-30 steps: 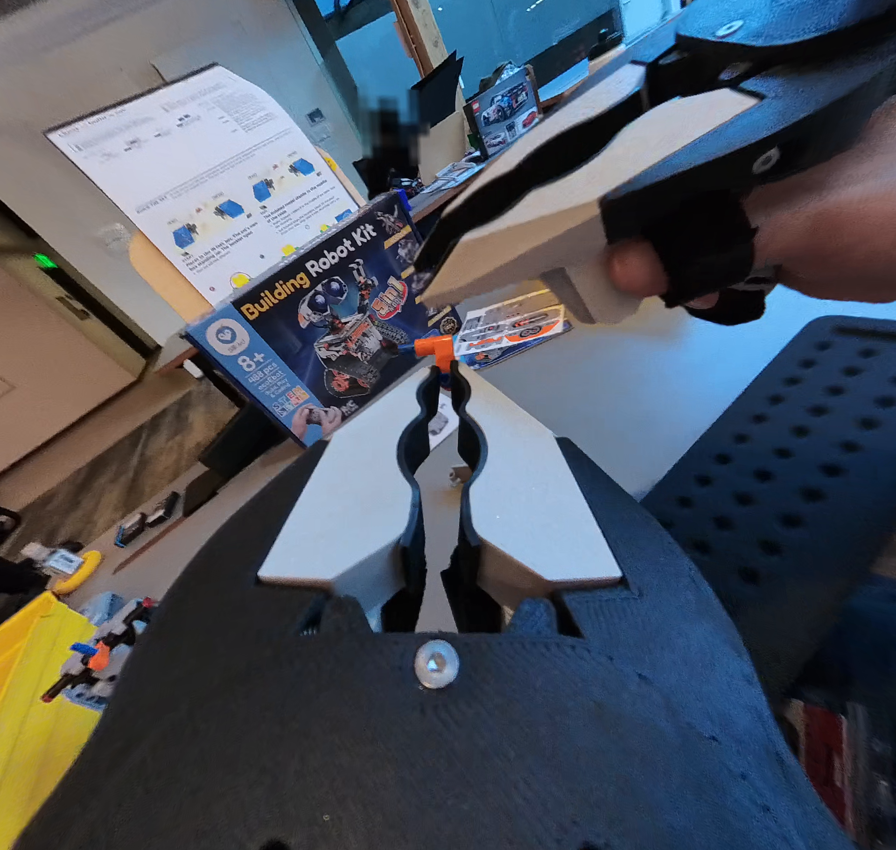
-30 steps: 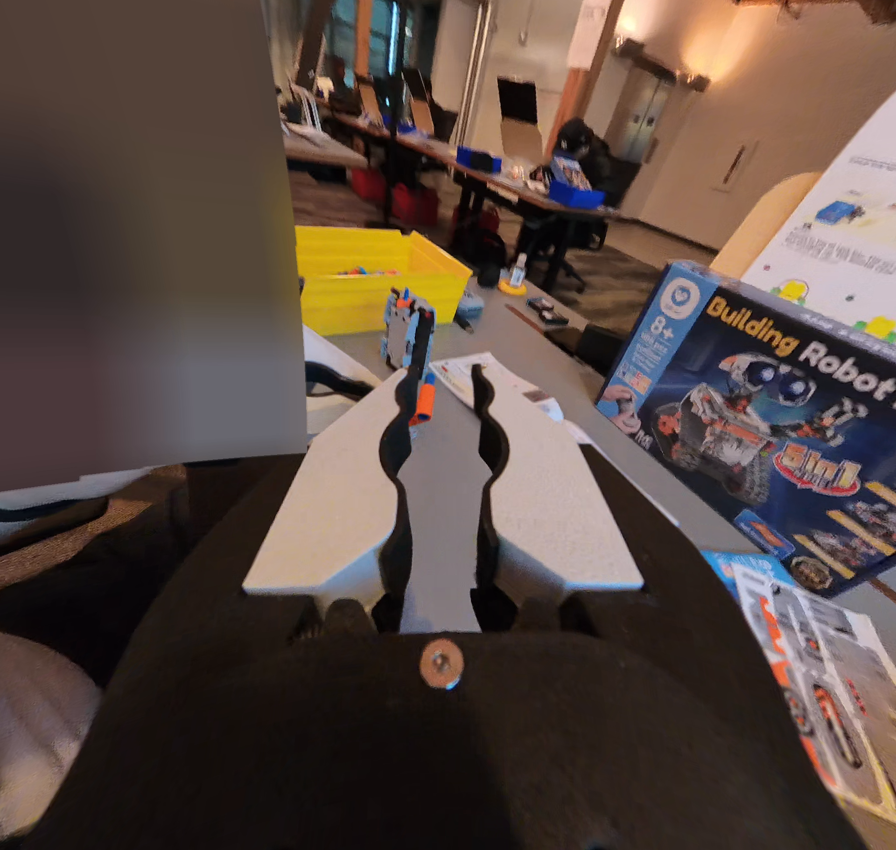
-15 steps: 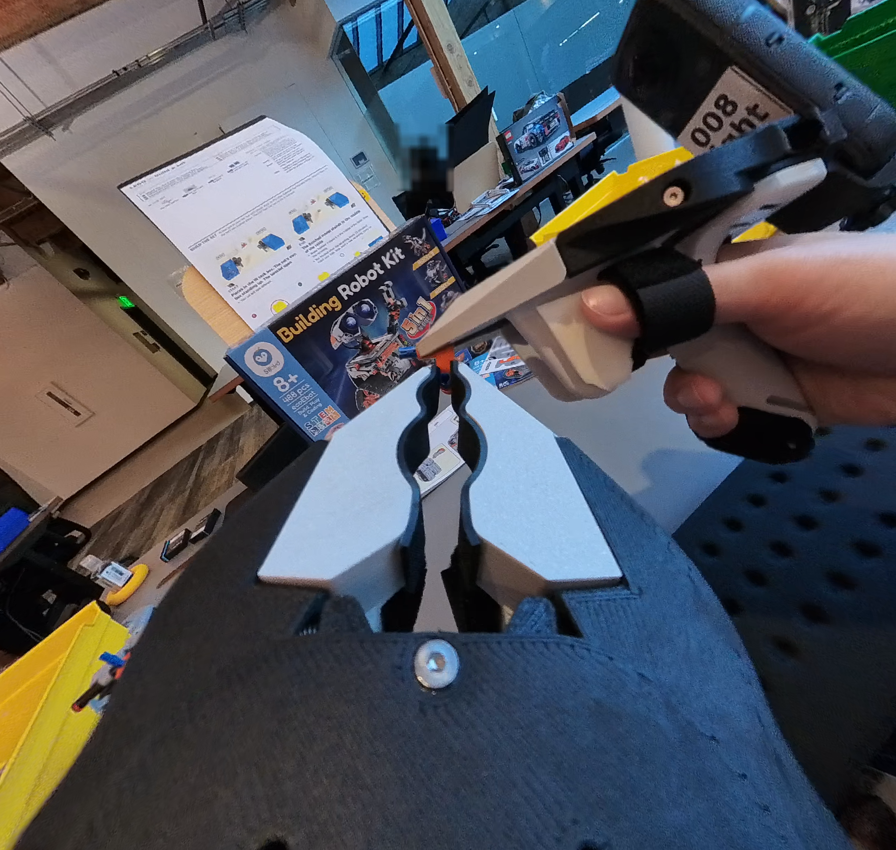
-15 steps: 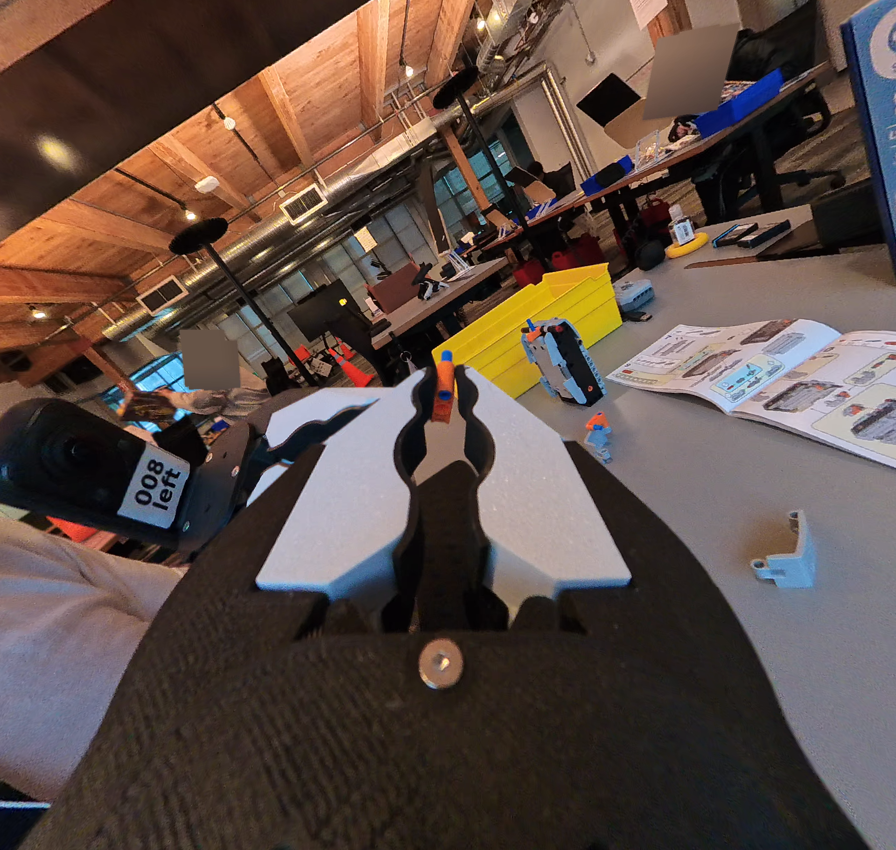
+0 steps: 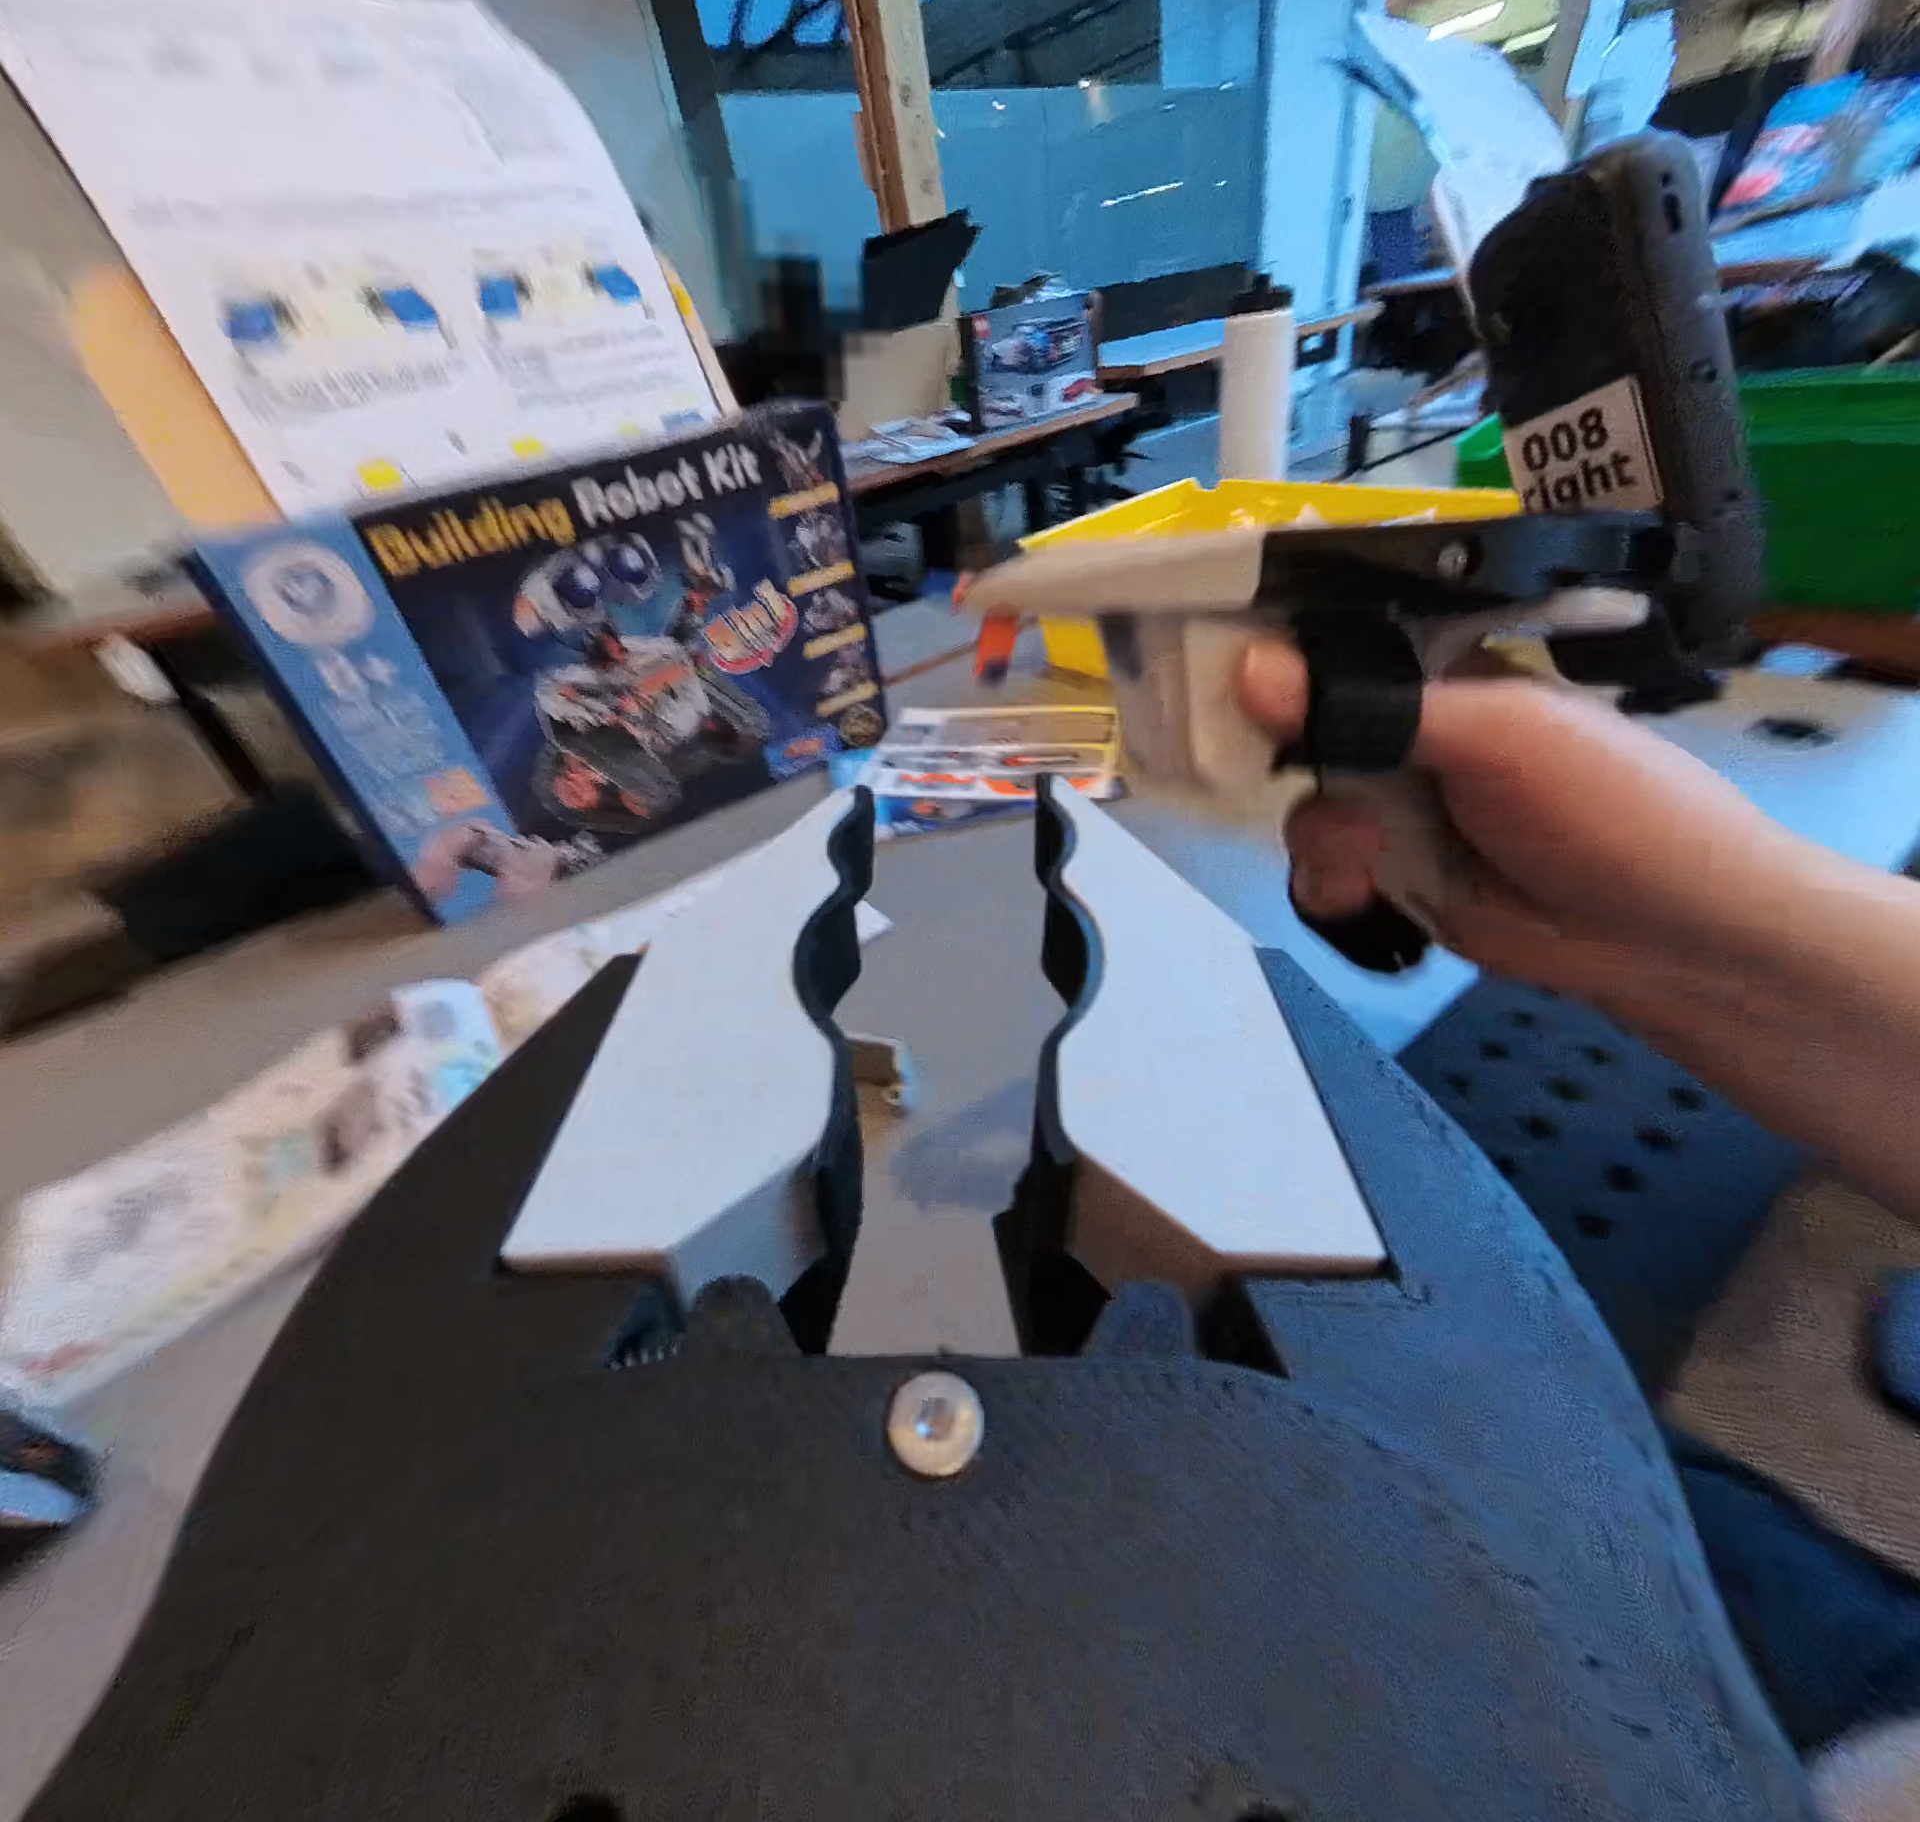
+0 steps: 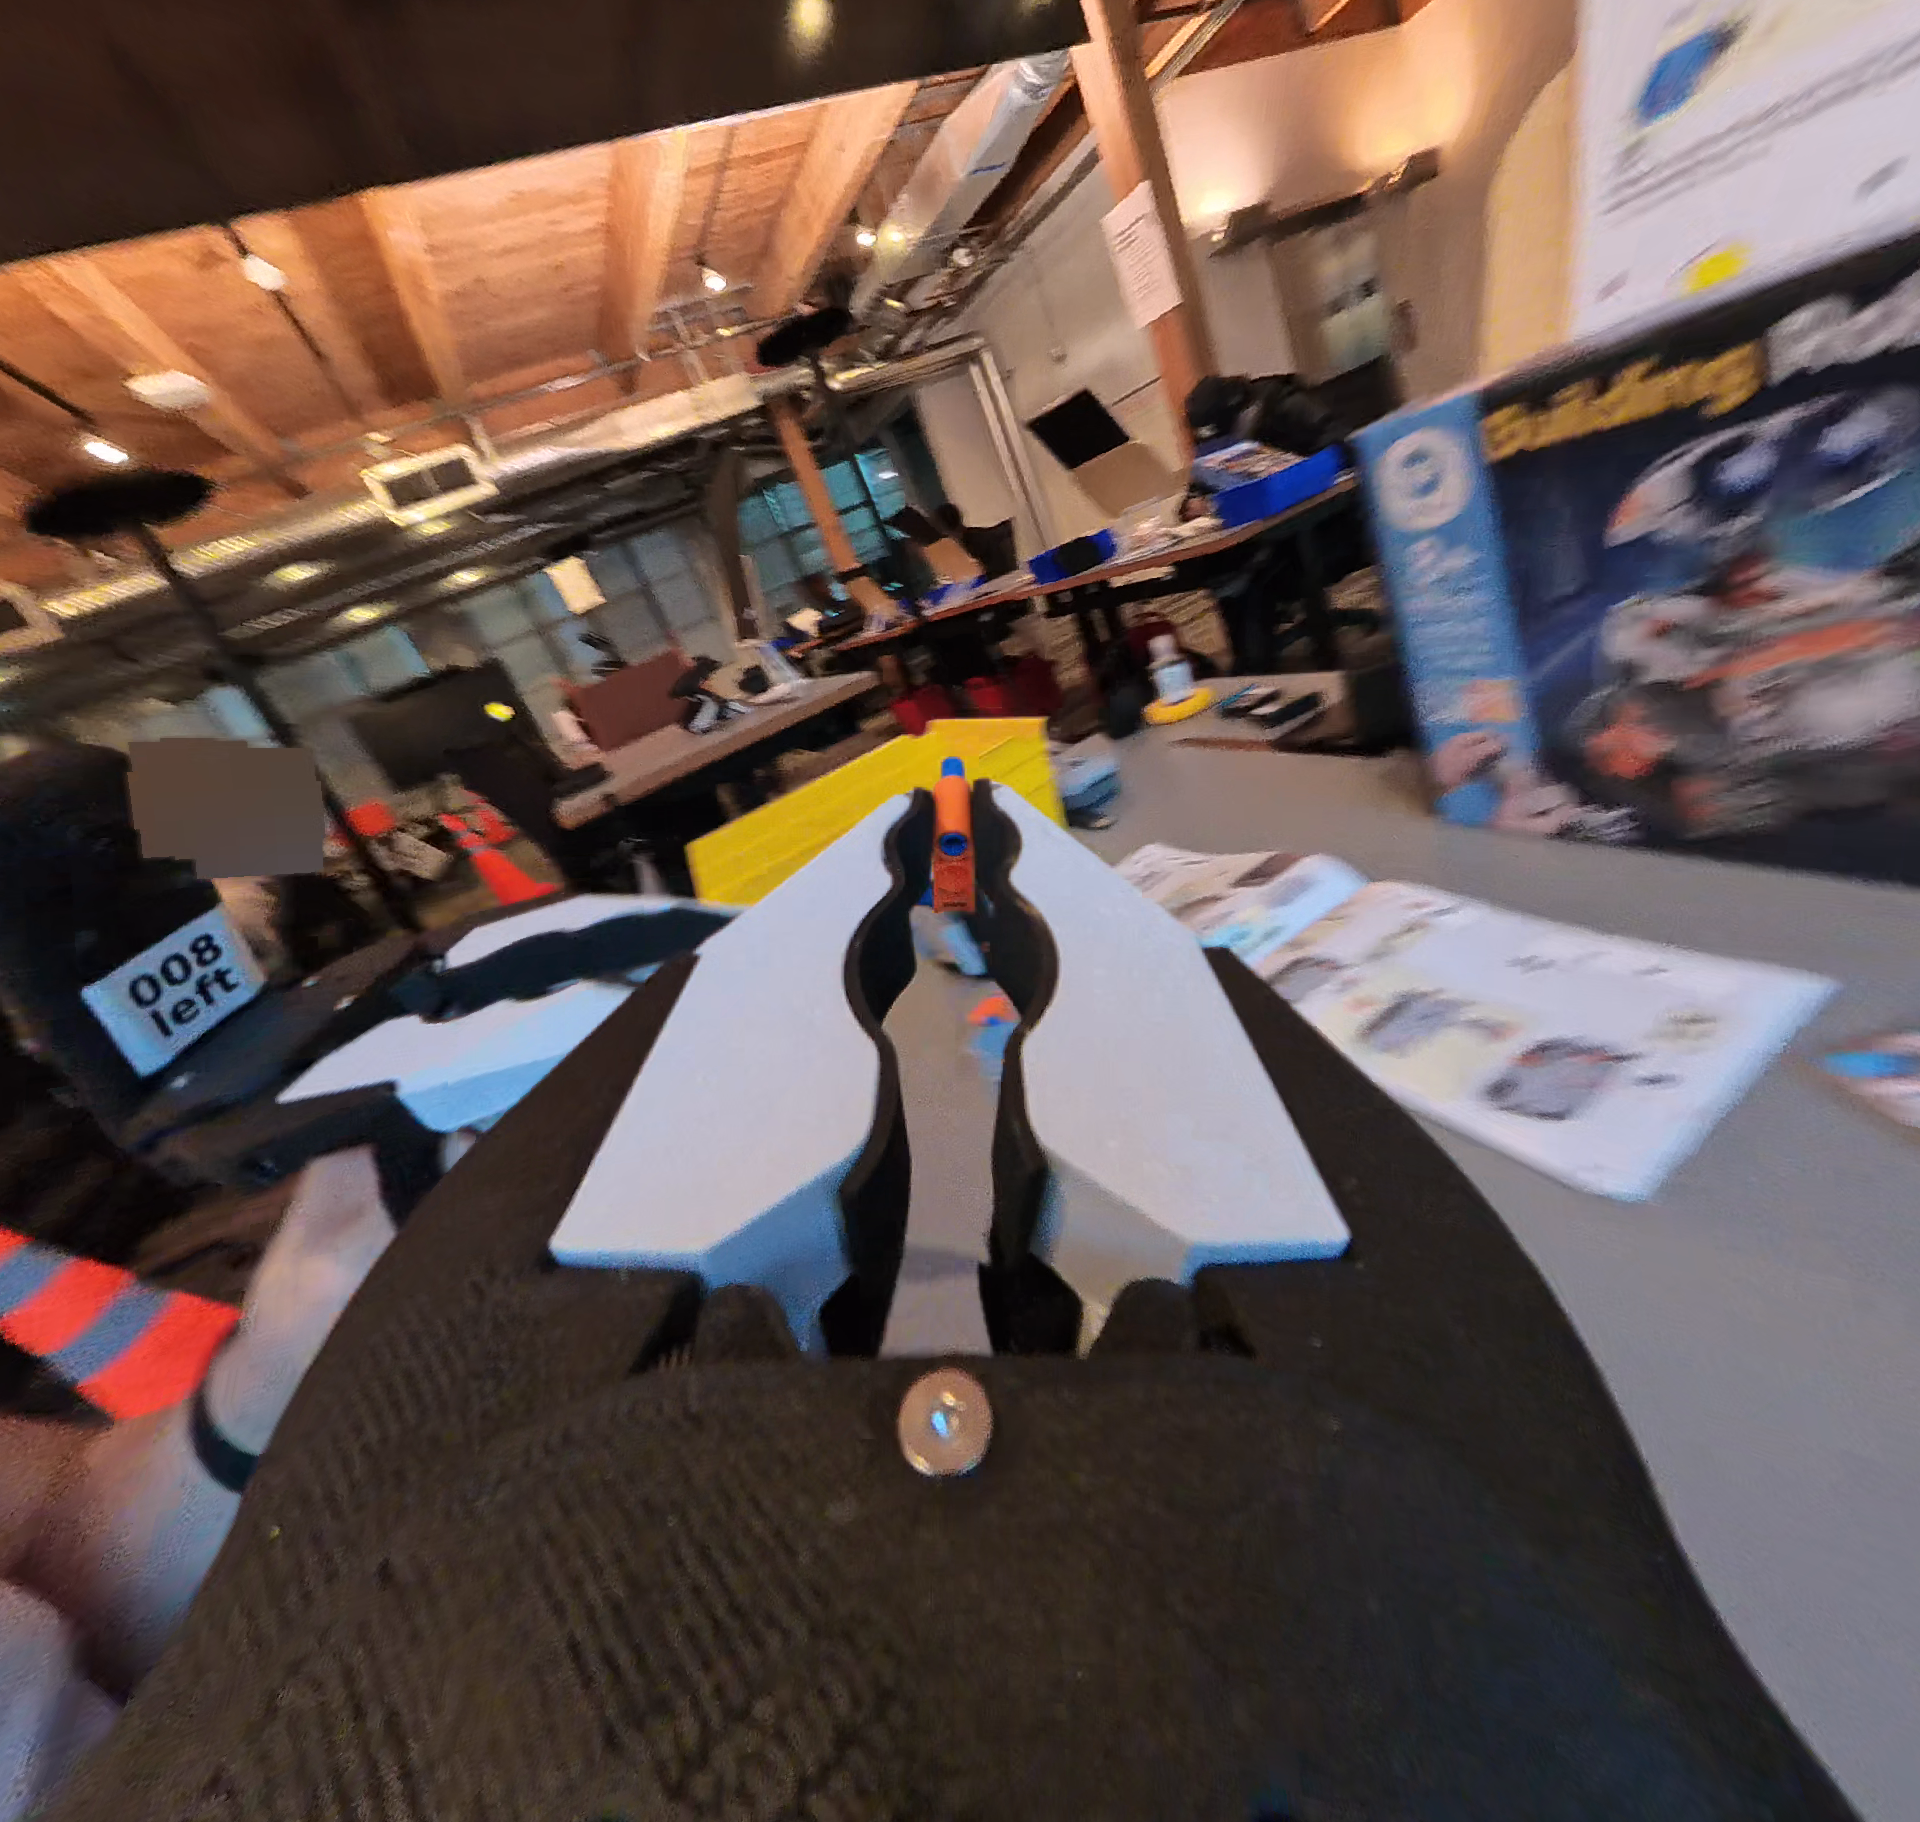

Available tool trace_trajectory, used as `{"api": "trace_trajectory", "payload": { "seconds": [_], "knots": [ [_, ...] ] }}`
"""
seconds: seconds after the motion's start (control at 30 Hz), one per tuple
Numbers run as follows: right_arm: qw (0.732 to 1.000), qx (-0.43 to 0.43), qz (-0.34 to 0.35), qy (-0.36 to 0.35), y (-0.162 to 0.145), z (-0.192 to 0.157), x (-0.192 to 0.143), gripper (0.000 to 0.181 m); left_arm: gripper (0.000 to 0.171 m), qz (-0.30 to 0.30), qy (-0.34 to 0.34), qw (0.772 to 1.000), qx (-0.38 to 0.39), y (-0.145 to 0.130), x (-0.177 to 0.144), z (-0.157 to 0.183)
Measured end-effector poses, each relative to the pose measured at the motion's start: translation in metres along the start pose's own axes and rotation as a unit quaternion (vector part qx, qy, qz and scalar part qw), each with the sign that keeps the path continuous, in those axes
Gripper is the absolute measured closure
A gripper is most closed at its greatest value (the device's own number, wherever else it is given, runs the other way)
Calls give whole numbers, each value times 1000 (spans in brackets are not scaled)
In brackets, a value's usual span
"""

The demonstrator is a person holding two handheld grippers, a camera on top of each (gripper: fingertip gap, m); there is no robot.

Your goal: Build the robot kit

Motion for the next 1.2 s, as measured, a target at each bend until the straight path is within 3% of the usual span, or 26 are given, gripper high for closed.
{"api": "trace_trajectory", "payload": {
  "seconds": [0.13, 0.2, 0.27, 0.5, 0.6, 0.73, 0.83, 0.9, 1.0, 1.1, 1.2],
  "knots": [
    [990, -3, -139, -23, 30, 32, -4, 174, 135, -84, -98, 980, -149, -58, 4, -18],
    [990, -17, -137, -25, 54, 29, -1, 175, 133, -118, -131, 967, -182, -85, 6, -18],
    [982, -42, -179, -36, 57, 32, 7, 174, 133, -130, -140, 965, -180, -99, 13, -19],
    [943, -39, -320, -81, -28, 97, 38, 174, 124, -238, -169, 951, -102, -139, 55, -13],
    [941, -3, -329, -81, -49, 114, 35, 174, 133, -234, -179, 952, -82, -140, 72, -10],
    [939, 5, -329, -96, -54, 131, 22, 174, 133, -265, -203, 939, -78, -150, 84, -2],
    [941, 27, -323, -98, -54, 138, 16, 175, 144, -284, -192, 938, -46, -160, 91, 0],
    [938, 37, -329, -98, -58, 140, 13, 174, 168, -294, -198, 935, -26, -163, 91, 2],
    [933, 31, -344, -101, -65, 142, 13, 174, 169, -301, -208, 931, -5, -161, 86, 4],
    [934, 21, -341, -103, -65, 140, 14, 175, 169, -311, -164, 932, 83, -164, 79, -11],
    [932, 0, -343, -117, -66, 144, 14, 175, 170, -339, -120, 910, 208, -173, 73, -26]
  ]
}}
Point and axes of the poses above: each gripper's, where its closed fingertips meet, x out along the fingers, y out of its top, z = x × y across the jaws, the point moved 2 cm from there along -x, back along the fingers, and after that the axes turned 10 degrees about x, right-handed, at the moved point
